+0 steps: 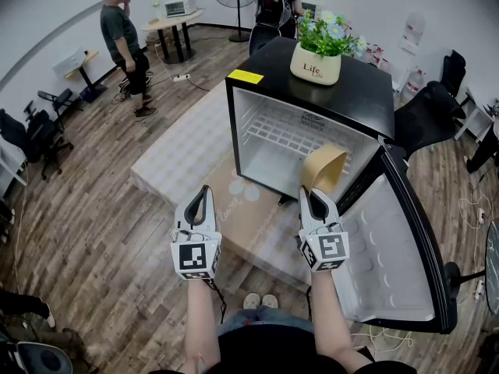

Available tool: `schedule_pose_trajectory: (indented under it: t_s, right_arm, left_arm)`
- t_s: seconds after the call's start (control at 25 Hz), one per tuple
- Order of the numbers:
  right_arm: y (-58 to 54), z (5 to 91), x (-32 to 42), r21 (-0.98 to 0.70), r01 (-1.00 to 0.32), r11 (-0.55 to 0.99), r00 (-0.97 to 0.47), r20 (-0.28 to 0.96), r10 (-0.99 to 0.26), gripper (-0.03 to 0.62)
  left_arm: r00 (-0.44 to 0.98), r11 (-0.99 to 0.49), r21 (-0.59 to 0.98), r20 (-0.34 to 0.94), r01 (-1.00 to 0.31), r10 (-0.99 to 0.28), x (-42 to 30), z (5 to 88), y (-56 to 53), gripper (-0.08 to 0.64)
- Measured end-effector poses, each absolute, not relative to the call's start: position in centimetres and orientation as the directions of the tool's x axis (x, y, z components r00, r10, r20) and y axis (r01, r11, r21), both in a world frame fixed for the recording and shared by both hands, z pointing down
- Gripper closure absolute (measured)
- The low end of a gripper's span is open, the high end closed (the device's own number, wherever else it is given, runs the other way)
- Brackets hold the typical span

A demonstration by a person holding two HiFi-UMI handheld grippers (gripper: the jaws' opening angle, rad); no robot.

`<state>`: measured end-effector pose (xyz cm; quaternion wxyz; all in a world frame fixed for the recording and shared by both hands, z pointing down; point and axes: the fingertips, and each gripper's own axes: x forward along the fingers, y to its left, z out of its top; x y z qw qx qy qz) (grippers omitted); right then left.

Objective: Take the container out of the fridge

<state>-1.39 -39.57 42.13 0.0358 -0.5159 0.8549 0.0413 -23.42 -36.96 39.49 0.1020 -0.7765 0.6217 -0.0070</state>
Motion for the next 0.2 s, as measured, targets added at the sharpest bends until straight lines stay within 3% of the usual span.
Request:
schedule_pose_trajectory:
  t_s: [0.2]
  right_arm:
    - [-39.70, 42.11, -1.32, 0.026, -0.888, 0.459, -0.459, -0.103, -0.882, 0.580]
  left_arm:
    - [0.228, -0.207, -0.167, -0.120, -0.964, -0.966, -23.46, 39.33, -37.05, 0.555]
